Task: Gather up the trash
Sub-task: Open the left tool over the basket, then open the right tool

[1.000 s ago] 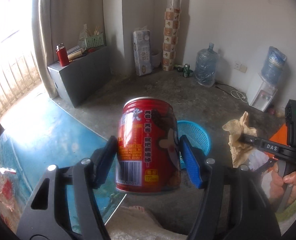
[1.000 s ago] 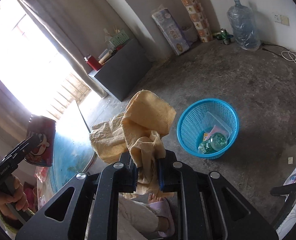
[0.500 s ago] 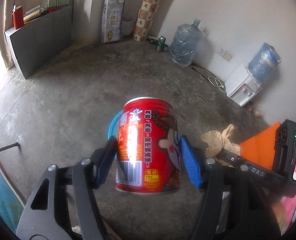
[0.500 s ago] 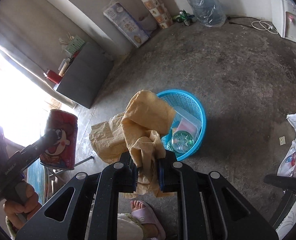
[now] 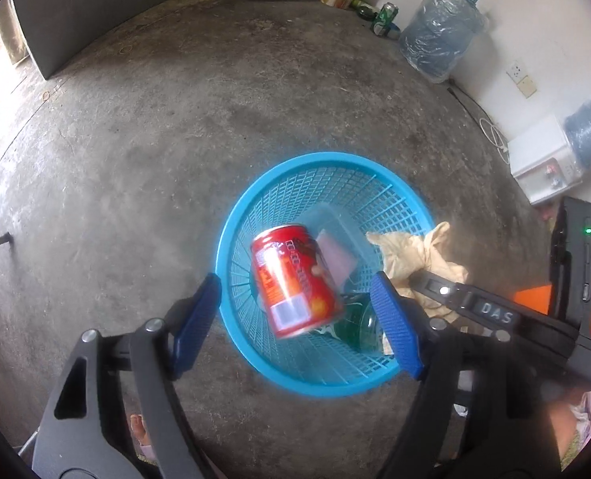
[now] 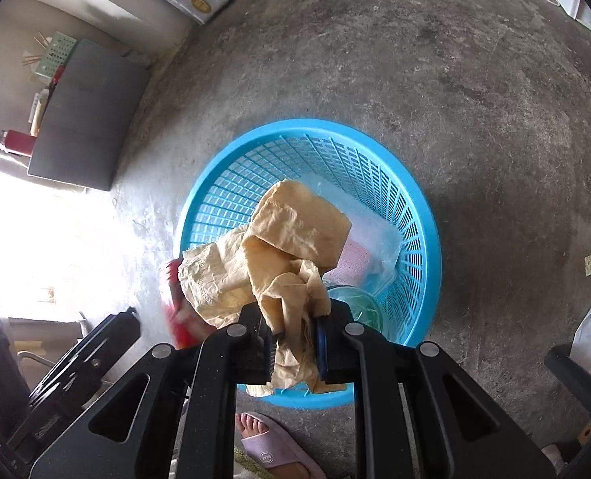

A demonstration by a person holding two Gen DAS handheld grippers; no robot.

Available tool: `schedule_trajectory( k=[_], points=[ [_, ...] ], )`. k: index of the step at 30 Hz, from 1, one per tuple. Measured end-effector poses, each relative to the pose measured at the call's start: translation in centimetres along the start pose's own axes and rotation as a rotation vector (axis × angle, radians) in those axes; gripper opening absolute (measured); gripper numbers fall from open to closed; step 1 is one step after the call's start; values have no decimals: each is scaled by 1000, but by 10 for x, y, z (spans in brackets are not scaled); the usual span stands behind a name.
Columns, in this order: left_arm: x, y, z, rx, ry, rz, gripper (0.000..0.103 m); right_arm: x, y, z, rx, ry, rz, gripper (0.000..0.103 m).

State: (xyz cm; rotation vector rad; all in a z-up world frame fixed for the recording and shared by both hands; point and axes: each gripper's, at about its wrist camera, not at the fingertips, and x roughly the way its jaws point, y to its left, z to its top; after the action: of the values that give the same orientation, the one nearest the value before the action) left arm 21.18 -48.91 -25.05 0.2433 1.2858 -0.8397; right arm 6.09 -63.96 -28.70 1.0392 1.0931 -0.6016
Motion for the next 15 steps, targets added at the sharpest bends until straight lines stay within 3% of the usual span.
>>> schedule_trajectory(
  k=[4,10,15],
  points=[
    [-15,7,0,-1,-34,-16,73,32,10,13,-29,27,-52,16],
    [-59,2,-8,71,-92,2,73,52,27,18,-81,55,-52,17],
    [-106,-5,-20,92,-113,-14,73,60,28,18,-111,22,-155,20]
  ],
)
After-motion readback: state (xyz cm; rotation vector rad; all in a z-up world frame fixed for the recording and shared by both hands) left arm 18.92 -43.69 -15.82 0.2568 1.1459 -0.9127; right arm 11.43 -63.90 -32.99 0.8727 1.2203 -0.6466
